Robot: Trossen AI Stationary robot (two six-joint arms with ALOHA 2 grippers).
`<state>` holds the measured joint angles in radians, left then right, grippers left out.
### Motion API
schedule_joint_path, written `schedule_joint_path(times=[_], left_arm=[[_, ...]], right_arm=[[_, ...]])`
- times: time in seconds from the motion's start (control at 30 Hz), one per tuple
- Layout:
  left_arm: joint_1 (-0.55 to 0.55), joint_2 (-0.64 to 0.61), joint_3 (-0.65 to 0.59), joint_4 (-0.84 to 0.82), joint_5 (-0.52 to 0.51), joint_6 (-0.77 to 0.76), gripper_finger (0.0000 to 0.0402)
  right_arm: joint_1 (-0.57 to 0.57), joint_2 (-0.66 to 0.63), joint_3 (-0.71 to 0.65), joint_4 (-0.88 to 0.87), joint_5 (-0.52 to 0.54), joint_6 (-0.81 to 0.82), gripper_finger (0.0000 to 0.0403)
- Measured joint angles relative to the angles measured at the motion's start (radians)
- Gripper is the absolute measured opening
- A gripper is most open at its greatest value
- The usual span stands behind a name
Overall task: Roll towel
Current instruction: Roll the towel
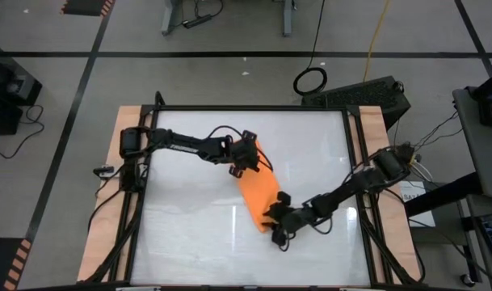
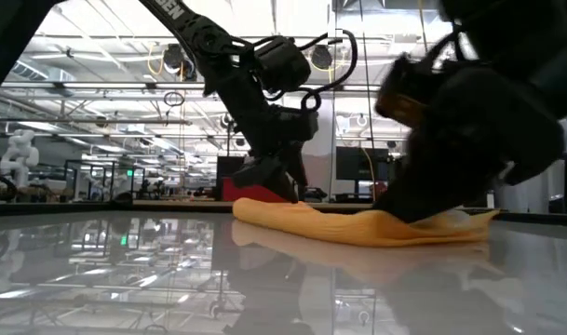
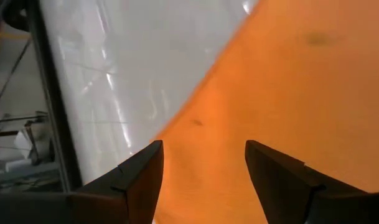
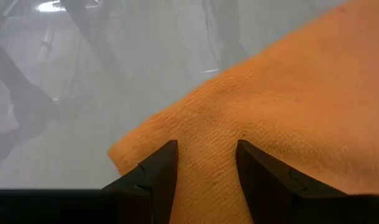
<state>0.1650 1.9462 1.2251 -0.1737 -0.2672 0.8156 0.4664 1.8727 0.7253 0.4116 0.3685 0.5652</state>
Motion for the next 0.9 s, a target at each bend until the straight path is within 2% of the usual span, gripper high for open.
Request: schedule_joint_path(times=[0.13, 0.27, 0.53, 0.67, 0.9], left_arm=[[-0.001, 0.0, 0.007, -0.019, 0.0, -0.074, 0.0232], [-0.016, -0.001, 0.028, -0.162, 0.008, -0.224, 0.0232], [-0.048, -0.002, 0.028, -0.396, 0.046, -0.46, 0.0232], [-0.049, -0.003, 0.028, -0.392, 0.087, -0.482, 0.0232], [-0.03, 0.007, 0.029, -0.264, 0.099, -0.402, 0.0232]], right_arm=[[0.0, 0.023, 0.079, -0.046, -0.035, -0.077, 0.0157], [0.001, -0.03, 0.137, -0.164, -0.038, -0.134, 0.0157], [0.0, -0.177, 0.155, -0.504, 0.055, -0.161, 0.0157], [-0.005, -0.183, 0.144, -0.573, 0.047, -0.168, 0.0157], [-0.007, -0.111, 0.124, -0.521, 0.02, -0.108, 0.0157]])
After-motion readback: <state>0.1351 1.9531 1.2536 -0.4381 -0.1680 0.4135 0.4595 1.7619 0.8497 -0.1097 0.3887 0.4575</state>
